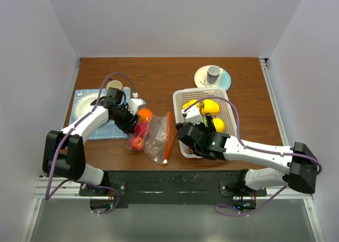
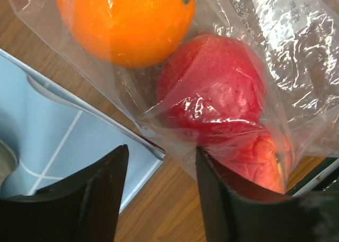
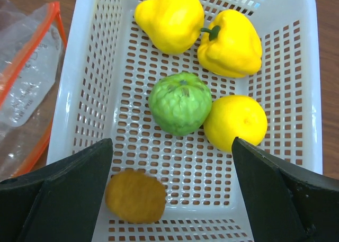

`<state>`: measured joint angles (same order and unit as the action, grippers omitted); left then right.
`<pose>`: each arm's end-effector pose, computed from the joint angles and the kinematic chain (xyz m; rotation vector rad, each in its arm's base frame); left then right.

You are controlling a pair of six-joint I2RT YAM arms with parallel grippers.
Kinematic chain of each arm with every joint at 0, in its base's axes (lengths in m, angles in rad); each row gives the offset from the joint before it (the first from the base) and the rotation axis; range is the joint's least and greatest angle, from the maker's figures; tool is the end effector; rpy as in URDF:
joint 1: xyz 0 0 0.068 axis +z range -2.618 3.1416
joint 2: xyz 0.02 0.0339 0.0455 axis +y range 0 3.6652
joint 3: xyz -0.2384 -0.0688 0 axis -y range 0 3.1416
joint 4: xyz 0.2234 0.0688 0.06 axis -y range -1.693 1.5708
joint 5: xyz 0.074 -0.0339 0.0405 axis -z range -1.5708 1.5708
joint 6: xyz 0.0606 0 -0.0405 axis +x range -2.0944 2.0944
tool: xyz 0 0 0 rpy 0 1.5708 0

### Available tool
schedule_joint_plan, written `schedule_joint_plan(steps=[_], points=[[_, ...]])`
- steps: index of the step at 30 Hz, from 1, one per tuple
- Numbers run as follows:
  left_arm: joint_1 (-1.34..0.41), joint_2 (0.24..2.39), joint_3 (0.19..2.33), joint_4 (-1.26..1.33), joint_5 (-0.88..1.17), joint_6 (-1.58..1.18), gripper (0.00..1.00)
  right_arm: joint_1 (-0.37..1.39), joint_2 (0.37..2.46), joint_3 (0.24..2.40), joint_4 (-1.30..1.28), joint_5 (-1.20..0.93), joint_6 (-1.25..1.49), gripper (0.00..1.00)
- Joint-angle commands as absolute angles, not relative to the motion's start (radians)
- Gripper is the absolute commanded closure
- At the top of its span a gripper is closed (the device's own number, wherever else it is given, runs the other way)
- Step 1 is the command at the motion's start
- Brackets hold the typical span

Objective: Open the zip-top bag and remove the fake food

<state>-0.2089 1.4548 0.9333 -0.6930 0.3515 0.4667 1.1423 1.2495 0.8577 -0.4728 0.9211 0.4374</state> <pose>0.2516 -0.0747 0.1684 0.9820 2.5336 -0.4154 0.1461 0.2036 0.2257 -0.3507 2.0236 -0.1768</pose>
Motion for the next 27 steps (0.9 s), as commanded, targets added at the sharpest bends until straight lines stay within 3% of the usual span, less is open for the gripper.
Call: schedule_joint_plan(steps=[1, 2, 7, 13, 16, 17, 18, 22, 27], points=[[-0.202, 1.474, 0.953, -0.644, 0.419, 0.446, 0.38, 1.146, 1.157, 0.887, -0.434, 0.890, 0.433, 0.02], [-0.202, 1.480, 0.951, -0.640, 0.419, 0.445, 0.26, 1.149, 1.146, 0.888, -0.416, 0.862, 0.416, 0.01], [-0.202, 1.505, 0.930, -0.609, 0.408, 0.437, 0.21, 1.157, 1.170, 0.897, -0.269, 0.689, 0.380, 0.01], [-0.206, 1.558, 0.884, -0.540, 0.393, 0.423, 0.15, 1.216, 1.382, 1.054, -0.102, 0.588, 0.293, 0.01], [-0.206, 1.580, 0.874, -0.522, 0.399, 0.437, 0.31, 1.218, 1.529, 1.118, -0.036, 0.575, 0.279, 0.01], [-0.206, 1.597, 0.877, -0.525, 0.403, 0.442, 0.45, 1.216, 1.573, 1.149, -0.025, 0.577, 0.275, 0.01], [-0.206, 1.603, 0.880, -0.529, 0.406, 0.446, 0.51, 1.216, 1.644, 1.164, -0.020, 0.583, 0.275, 0.01], [-0.206, 1.597, 0.877, -0.534, 0.388, 0.462, 0.61, 1.200, 1.777, 1.212, -0.011, 0.601, 0.313, 0.02], [-0.199, 1.552, 0.896, -0.578, 0.374, 0.494, 0.82, 1.158, 1.868, 1.232, -0.055, 0.652, 0.414, 0.01]])
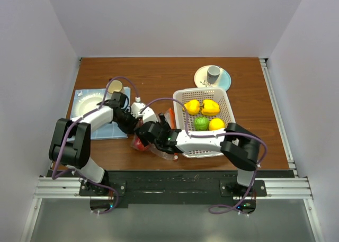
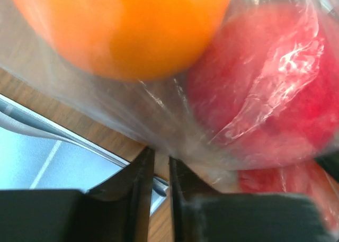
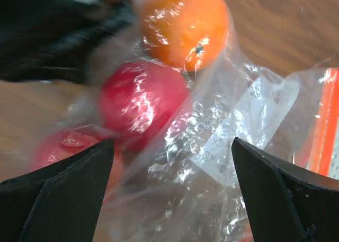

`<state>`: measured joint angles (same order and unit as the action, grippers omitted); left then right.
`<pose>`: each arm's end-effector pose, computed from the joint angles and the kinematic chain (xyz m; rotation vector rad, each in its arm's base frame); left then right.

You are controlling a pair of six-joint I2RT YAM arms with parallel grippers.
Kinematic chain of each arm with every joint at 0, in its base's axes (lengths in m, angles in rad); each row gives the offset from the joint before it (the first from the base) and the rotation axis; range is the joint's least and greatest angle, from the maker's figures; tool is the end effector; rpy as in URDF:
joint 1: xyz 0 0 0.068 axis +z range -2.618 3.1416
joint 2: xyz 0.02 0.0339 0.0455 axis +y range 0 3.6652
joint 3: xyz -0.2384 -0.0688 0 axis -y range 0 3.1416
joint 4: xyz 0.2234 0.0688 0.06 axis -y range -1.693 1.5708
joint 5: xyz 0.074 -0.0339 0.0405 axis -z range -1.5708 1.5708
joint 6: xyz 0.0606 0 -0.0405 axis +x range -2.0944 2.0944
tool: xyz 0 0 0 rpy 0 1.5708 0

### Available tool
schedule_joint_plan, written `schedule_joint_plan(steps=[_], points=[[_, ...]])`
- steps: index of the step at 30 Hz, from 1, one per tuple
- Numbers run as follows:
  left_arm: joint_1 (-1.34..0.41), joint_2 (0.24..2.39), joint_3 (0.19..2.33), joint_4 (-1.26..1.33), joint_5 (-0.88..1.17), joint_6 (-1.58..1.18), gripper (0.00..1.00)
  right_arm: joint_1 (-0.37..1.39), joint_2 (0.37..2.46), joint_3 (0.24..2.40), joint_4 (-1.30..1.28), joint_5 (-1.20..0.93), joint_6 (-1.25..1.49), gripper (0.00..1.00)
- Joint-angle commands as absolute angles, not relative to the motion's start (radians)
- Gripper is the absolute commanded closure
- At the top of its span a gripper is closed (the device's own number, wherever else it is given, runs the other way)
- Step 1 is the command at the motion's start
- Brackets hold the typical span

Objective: Open the zip-top bag and remove the fake food

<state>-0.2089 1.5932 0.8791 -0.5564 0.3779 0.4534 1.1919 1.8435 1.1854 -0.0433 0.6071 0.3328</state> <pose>0.2615 -0.0783 0.1264 0.9735 2.5856 -0.4732 0.1772 0.3516 0.1741 -0.6008 2.0496 0.1990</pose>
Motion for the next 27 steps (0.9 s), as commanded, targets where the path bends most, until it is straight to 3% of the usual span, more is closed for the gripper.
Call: schedule_joint_plan(steps=[1, 3, 6, 7, 8, 12, 20, 27], points=[[-0.196, 1.543, 0.913, -0.600, 0.373, 0.500, 0.85, 1.158, 1.876, 1.235, -0.073, 0.666, 0.425, 0.02], [-0.170, 1.516, 0.931, -0.621, 0.370, 0.520, 0.90, 1.157, 1.887, 1.233, -0.098, 0.678, 0.462, 0.02], [-0.114, 1.500, 0.982, -0.667, 0.386, 0.540, 0.84, 1.157, 1.884, 1.215, -0.103, 0.660, 0.489, 0.02], [-0.101, 1.500, 1.005, -0.689, 0.396, 0.543, 0.80, 1.157, 1.887, 1.215, -0.106, 0.644, 0.495, 0.03], [-0.085, 1.505, 1.014, -0.695, 0.400, 0.545, 0.65, 1.157, 1.893, 1.216, -0.106, 0.635, 0.505, 0.03], [-0.080, 1.508, 1.022, -0.698, 0.448, 0.514, 0.47, 1.155, 1.963, 1.230, -0.118, 0.575, 0.535, 0.04], [-0.080, 1.543, 0.996, -0.707, 0.477, 0.492, 0.37, 1.157, 2.005, 1.174, -0.043, 0.466, 0.604, 0.07], [-0.032, 1.499, 1.003, -0.778, 0.495, 0.535, 0.36, 1.157, 2.020, 1.175, -0.020, 0.453, 0.615, 0.07]])
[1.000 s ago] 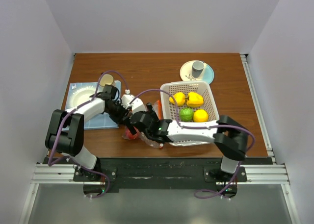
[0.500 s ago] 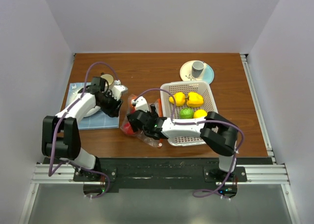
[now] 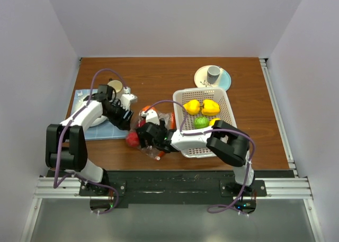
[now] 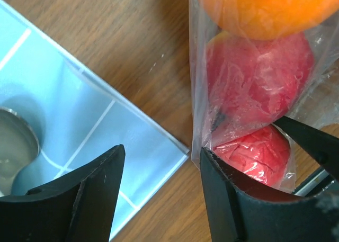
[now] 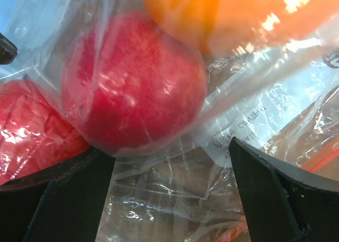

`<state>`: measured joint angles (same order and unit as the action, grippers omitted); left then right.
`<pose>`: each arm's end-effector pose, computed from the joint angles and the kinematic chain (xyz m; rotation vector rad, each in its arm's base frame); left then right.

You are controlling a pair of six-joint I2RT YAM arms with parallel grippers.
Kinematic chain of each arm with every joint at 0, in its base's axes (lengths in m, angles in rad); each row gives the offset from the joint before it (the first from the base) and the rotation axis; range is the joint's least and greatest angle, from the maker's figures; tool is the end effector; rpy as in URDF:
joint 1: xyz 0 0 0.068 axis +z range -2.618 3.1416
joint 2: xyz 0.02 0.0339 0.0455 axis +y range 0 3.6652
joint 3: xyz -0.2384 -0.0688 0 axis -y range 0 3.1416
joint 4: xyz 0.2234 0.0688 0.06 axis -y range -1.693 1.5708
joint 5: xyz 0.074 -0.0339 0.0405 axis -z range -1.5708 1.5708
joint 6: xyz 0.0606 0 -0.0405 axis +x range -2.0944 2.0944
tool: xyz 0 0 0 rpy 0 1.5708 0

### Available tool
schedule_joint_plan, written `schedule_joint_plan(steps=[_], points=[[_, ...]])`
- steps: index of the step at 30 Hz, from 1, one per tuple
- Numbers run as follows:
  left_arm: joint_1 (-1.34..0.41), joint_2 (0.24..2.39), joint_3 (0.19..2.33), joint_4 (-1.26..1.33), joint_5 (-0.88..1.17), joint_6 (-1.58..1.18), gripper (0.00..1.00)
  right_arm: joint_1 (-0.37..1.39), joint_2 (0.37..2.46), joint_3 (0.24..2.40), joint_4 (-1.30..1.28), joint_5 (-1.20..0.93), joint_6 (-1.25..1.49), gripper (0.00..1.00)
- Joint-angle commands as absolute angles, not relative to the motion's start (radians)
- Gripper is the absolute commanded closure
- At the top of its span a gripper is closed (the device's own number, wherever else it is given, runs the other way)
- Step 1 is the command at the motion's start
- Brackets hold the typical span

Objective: Open the zip-top bag and remove the fake food

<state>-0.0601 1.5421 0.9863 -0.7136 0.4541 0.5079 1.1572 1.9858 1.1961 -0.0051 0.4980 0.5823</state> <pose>0.2706 -0.0429 0.1622 0.8488 2.5694 -0.5180 0.1893 0.3593 0.1244 -0.4151 2.2320 0.3349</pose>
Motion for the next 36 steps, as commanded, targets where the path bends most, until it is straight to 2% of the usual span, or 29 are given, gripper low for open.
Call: schedule_joint_plan(steps=[1, 5, 7, 9, 10, 11, 20, 23, 24, 26, 27, 30, 33, 36], points=[[-0.032, 1.496, 1.012, -0.787, 0.515, 0.531, 0.35, 1.157, 2.022, 1.177, -0.017, 0.446, 0.617, 0.07], [-0.032, 1.516, 1.081, -0.816, 0.633, 0.511, 0.32, 1.157, 2.022, 1.174, -0.009, 0.437, 0.615, 0.07], [-0.032, 1.540, 1.101, -0.818, 0.659, 0.508, 0.25, 1.157, 2.014, 1.167, -0.008, 0.436, 0.617, 0.07], [-0.032, 1.560, 1.112, -0.839, 0.705, 0.515, 0.23, 1.157, 2.007, 1.158, -0.006, 0.434, 0.615, 0.08], [-0.032, 1.581, 1.115, -0.848, 0.722, 0.526, 0.14, 1.157, 2.006, 1.158, -0.005, 0.434, 0.615, 0.08], [-0.032, 1.589, 1.111, -0.851, 0.732, 0.532, 0.00, 1.157, 2.005, 1.157, -0.005, 0.433, 0.614, 0.08], [-0.015, 1.661, 1.087, -0.729, 0.690, 0.511, 0.00, 1.157, 1.987, 1.126, 0.041, 0.411, 0.607, 0.10], [-0.015, 1.696, 1.118, -0.767, 0.776, 0.534, 0.19, 1.157, 1.982, 1.121, 0.043, 0.407, 0.611, 0.11], [-0.015, 1.715, 1.127, -0.778, 0.797, 0.540, 0.37, 1.157, 1.982, 1.121, 0.043, 0.407, 0.609, 0.11], [-0.015, 1.727, 1.147, -0.807, 0.830, 0.555, 0.58, 1.155, 1.979, 1.121, 0.043, 0.408, 0.609, 0.11], [-0.015, 1.733, 1.152, -0.816, 0.836, 0.560, 0.74, 1.157, 1.977, 1.121, 0.044, 0.408, 0.607, 0.11], [-0.014, 1.723, 1.161, -0.848, 0.842, 0.584, 1.00, 1.157, 1.968, 1.127, 0.049, 0.403, 0.595, 0.09], [-0.015, 1.701, 1.172, -0.885, 0.839, 0.604, 1.00, 1.158, 1.936, 1.127, 0.063, 0.396, 0.575, 0.01], [-0.015, 1.675, 1.199, -0.923, 0.813, 0.618, 1.00, 1.158, 1.854, 1.123, 0.075, 0.388, 0.534, 0.01]])
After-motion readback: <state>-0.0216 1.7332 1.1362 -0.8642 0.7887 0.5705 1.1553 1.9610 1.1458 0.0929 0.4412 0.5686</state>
